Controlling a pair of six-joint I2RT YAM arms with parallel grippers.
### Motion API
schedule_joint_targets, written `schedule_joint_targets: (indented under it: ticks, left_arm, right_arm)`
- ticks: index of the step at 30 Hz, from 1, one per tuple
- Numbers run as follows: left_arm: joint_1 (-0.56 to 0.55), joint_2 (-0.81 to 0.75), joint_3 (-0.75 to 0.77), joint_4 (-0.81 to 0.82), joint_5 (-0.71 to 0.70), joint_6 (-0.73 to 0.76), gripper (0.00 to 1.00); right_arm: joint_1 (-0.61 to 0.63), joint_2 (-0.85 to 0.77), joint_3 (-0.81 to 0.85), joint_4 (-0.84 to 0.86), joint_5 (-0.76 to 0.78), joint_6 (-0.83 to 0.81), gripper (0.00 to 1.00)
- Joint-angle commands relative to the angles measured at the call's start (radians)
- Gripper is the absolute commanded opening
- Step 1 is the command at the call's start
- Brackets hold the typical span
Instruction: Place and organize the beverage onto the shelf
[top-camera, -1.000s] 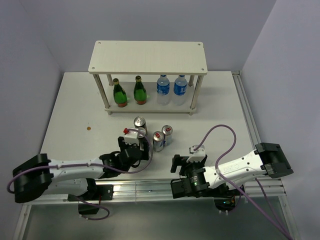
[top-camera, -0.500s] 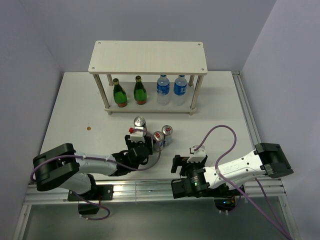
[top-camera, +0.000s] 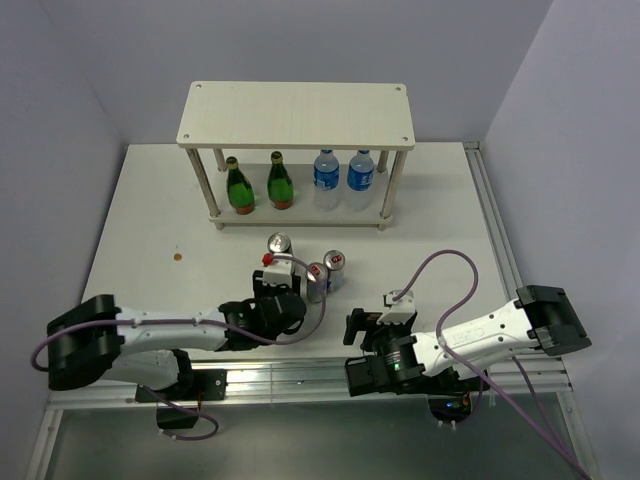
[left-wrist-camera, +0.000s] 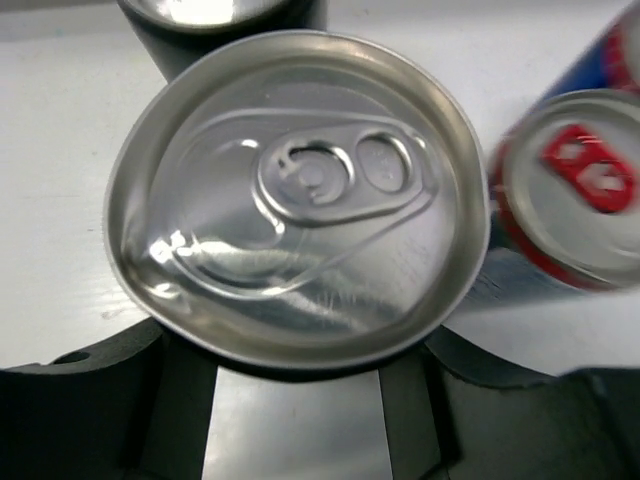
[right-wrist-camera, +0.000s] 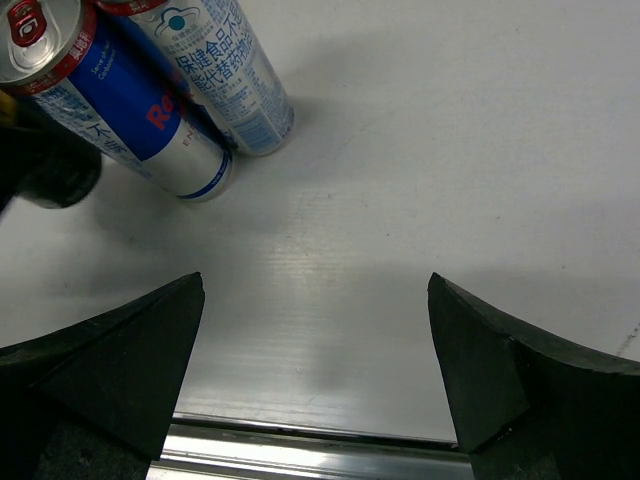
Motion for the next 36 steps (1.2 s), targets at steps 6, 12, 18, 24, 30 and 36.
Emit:
schedule_joint_targets:
  ticks: [6,12,18,24,30,36]
  left_arm:
    - [-0.021,-0.321,0.401,-0.461,-0.130,0.112,0.00]
    - [0.217,-0.272,0.686,-0.369,0.002,0.408,0.00]
    - [0.565,-0.114,0.977,-0.321,0.230,0.490,0.00]
    - [0.736,0.052,1.134,-0.305,0.354,0.495,0.00]
    - [0.806,0.156,1.228,-0.297,0.380,0.502,0.00]
    - [0.852,0.256,1.289,-0.324,0.398,0.487,0.00]
  right_arm:
    - [0.006,-0.001,0.001,0.060,0.063,-0.034,1.00]
    - [0.006,0.032,0.040,0.049,0.074,-0.042,1.00]
    - [0.007,0.020,0.032,0.069,0.069,-0.048,1.00]
    - [0.015,0.036,0.028,0.049,0.060,-0.010,1.00]
    - [0.018,0.036,0.011,0.052,0.055,0.004,1.00]
    - [0.018,0.037,0.003,0.047,0.057,0.016,1.00]
